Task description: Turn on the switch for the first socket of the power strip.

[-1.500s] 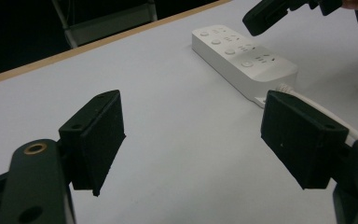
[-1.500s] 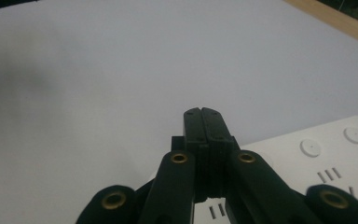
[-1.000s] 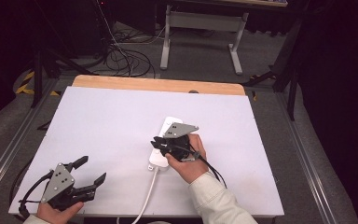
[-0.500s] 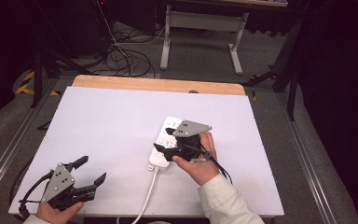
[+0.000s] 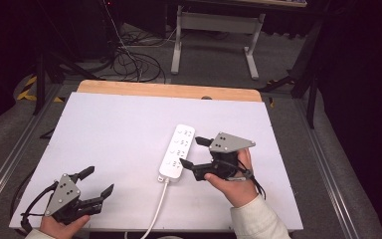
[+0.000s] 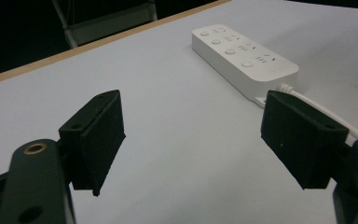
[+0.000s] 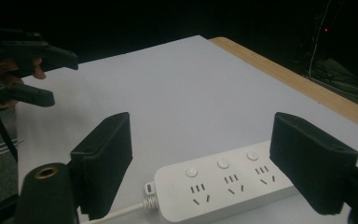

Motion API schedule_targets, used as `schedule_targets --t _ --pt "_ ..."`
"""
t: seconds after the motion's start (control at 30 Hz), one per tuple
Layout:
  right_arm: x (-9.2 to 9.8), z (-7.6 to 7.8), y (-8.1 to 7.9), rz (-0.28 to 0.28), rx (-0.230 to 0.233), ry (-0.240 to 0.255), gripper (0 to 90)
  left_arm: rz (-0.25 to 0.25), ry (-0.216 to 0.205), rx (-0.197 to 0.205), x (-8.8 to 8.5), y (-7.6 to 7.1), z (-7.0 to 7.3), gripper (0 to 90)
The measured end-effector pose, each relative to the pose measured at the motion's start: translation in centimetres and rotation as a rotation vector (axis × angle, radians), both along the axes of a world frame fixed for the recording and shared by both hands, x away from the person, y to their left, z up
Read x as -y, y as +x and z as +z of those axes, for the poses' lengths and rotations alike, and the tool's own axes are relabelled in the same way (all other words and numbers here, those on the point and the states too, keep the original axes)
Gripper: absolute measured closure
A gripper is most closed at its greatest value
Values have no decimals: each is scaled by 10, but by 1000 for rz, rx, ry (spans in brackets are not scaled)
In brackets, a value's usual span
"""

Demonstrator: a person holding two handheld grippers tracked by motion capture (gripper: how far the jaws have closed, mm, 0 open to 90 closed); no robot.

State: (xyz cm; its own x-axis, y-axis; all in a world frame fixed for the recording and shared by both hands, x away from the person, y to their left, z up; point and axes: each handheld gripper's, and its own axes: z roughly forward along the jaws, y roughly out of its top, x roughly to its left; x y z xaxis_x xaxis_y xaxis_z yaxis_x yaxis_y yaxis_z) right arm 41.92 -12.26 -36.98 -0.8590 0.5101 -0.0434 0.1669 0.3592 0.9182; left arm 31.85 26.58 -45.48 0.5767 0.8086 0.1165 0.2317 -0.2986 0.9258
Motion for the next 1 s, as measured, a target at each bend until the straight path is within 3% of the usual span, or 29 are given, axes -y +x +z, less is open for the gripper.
schedule_targets --t 0.43,0.53,0.77,1.0 --pt "37 -10 -19 -11 0 16 134 -6 -8 -1 -1 0 1 221" --pt "45 -15 -22 -1 -22 28 130 -10 -17 -5 -1 -1 1 221" --pt "67 -30 -27 -32 -27 34 127 -13 -10 -10 -1 -1 2 222" --pt "85 -46 -33 -42 -33 26 119 -52 -19 -5 0 -3 4 207"
